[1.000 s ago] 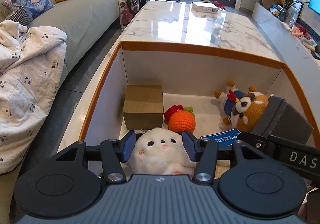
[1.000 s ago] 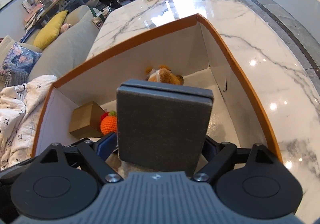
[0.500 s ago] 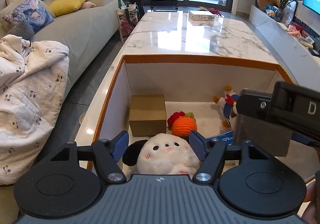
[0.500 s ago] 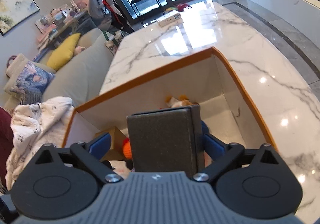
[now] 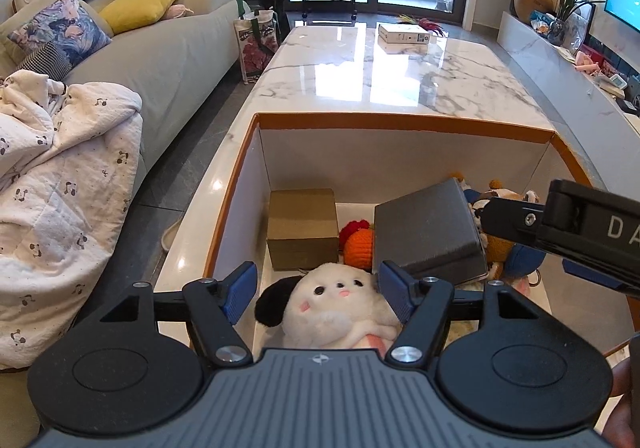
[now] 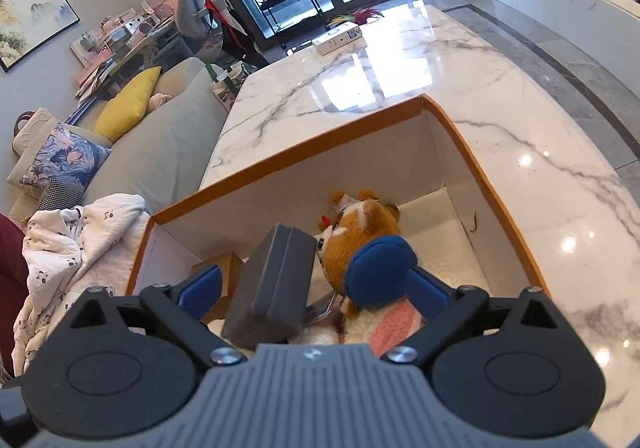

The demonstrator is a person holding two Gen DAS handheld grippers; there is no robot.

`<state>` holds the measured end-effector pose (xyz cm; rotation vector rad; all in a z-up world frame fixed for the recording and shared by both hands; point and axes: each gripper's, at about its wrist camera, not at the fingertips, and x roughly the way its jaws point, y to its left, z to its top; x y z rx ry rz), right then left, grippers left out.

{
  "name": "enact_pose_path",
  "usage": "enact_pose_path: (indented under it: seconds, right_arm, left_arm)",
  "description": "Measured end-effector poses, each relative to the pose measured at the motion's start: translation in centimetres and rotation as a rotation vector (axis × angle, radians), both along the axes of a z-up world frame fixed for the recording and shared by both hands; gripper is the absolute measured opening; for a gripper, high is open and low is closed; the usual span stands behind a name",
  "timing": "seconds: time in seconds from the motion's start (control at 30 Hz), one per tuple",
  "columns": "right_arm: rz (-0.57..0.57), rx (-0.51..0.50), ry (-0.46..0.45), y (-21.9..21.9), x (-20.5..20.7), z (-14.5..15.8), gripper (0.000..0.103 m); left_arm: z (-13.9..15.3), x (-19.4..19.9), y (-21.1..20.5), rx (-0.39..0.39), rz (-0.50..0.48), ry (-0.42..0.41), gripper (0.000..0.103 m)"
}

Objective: Organize objects
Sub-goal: 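Lower both boxes into the orange box and open both tools, then withdraw both tools from the box toward the pink wallet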

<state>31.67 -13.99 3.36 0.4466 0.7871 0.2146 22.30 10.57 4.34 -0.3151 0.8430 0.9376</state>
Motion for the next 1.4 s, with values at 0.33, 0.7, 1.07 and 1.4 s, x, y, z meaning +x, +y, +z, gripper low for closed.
enact_pose_path:
  seconds: [0.33, 0.7, 1.07, 1.4]
  right_arm:
    - [-0.009, -0.064, -0.012, -0.8, -2.3, 1.3, 0.098]
    - [-0.015, -0.104, -0.019, -1.5, -6.5, 2.5, 0.099]
    - [0.015, -0.163, -0.067, -1.7, -11.2, 4.8, 0.099]
    - [0.025, -0.204, -0.073, -3.0, -16.3, 4.7, 0.101]
  left_arm:
    - [0.8, -1.4, -2.1, 0.047, -0.027, 0.024, 0.079]
    - [2.2, -3.0, -5.0, 0.07, -0.045, 0.02, 0.083]
    - [3.9, -5.1, -8.9, 0.107, -0.074, -0.003, 0.088]
    - [3.6, -9.2, -10.0, 0.057, -0.07, -0.032, 0.088]
